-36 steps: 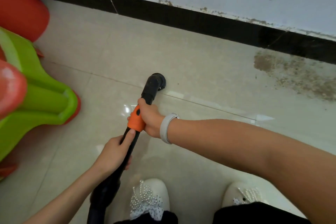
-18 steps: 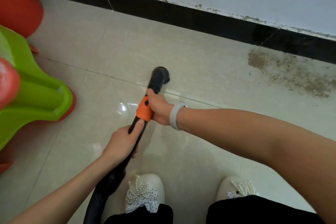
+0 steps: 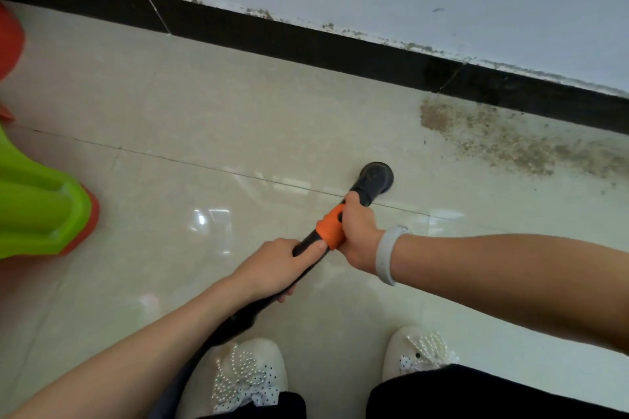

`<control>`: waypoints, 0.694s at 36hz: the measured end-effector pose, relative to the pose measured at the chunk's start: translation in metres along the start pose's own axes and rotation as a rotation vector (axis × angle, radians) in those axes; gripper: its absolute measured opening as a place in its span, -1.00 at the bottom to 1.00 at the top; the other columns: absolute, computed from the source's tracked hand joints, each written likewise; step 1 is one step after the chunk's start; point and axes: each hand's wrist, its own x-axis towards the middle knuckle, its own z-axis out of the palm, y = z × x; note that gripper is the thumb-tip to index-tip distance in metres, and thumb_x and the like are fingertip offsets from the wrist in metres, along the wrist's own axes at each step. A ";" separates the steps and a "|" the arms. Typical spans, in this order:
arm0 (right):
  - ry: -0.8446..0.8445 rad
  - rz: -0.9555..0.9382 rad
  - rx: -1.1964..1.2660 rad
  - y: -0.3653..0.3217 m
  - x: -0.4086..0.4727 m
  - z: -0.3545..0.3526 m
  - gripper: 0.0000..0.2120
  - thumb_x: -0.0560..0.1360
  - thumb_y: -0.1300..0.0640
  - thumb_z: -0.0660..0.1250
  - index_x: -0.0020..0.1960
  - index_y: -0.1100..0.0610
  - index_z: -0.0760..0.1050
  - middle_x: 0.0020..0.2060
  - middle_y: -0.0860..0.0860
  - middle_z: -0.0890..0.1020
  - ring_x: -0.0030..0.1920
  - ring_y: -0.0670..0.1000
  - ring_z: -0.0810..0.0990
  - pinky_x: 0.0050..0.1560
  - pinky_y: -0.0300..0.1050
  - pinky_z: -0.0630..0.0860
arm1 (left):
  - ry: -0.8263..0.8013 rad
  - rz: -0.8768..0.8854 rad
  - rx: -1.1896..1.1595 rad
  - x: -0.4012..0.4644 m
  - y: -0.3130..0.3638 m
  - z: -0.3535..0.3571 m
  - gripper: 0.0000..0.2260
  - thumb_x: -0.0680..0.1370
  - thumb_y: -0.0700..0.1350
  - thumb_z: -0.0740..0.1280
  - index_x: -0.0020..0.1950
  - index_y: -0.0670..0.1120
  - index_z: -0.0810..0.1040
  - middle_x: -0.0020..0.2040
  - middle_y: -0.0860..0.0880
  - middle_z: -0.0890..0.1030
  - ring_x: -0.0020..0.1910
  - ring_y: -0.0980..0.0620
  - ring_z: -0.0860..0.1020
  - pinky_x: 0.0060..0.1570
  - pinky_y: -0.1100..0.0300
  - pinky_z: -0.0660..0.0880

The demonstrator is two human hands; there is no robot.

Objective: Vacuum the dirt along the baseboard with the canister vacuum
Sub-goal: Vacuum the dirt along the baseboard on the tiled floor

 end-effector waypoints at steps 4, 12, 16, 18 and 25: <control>0.076 0.032 0.049 -0.004 0.003 -0.028 -0.76 0.59 -0.01 0.11 -0.16 0.11 0.33 -0.18 0.12 0.51 0.03 0.20 0.56 0.16 0.24 0.53 | -0.061 0.031 0.106 0.010 0.017 0.009 -0.52 0.52 0.35 0.13 -0.25 -0.06 0.42 -0.54 0.01 0.53 -0.53 0.02 0.51 -0.22 0.14 0.55; 0.050 -0.040 0.006 -0.027 0.009 -0.012 -0.74 0.59 0.00 0.09 -0.18 0.13 0.35 -0.27 0.09 0.47 -0.17 0.10 0.50 0.14 0.19 0.55 | 0.083 0.028 0.078 0.022 0.022 -0.006 -0.51 0.51 0.36 0.14 -0.25 -0.05 0.43 -0.48 0.01 0.56 -0.54 0.03 0.50 -0.26 0.14 0.52; -0.079 -0.066 -0.023 -0.033 0.005 0.031 -0.78 0.58 0.01 0.10 -0.17 0.10 0.35 -0.25 0.08 0.47 -0.08 0.13 0.51 0.12 0.15 0.55 | 0.242 -0.022 0.054 0.012 0.006 -0.025 -0.52 0.52 0.35 0.13 -0.27 -0.05 0.43 -0.48 0.00 0.56 -0.55 0.03 0.51 -0.24 0.09 0.55; -0.159 -0.075 -0.065 -0.035 0.001 0.056 -0.78 0.58 0.02 0.10 -0.17 0.10 0.35 -0.25 0.07 0.47 -0.09 0.12 0.50 0.10 0.11 0.53 | 0.321 -0.055 0.008 0.007 -0.006 -0.037 -0.52 0.52 0.35 0.13 -0.26 -0.05 0.45 -0.47 -0.02 0.57 -0.56 0.04 0.51 -0.28 0.12 0.54; -0.410 -0.062 -0.230 -0.034 -0.016 0.133 -0.79 0.59 0.03 0.13 -0.15 0.12 0.36 -0.26 0.06 0.45 -0.16 0.07 0.47 -0.04 0.01 0.49 | 0.551 -0.168 -0.169 -0.018 -0.039 -0.061 -0.52 0.57 0.27 0.14 -0.26 -0.11 0.46 -0.43 -0.11 0.61 -0.53 -0.02 0.55 -0.32 0.14 0.51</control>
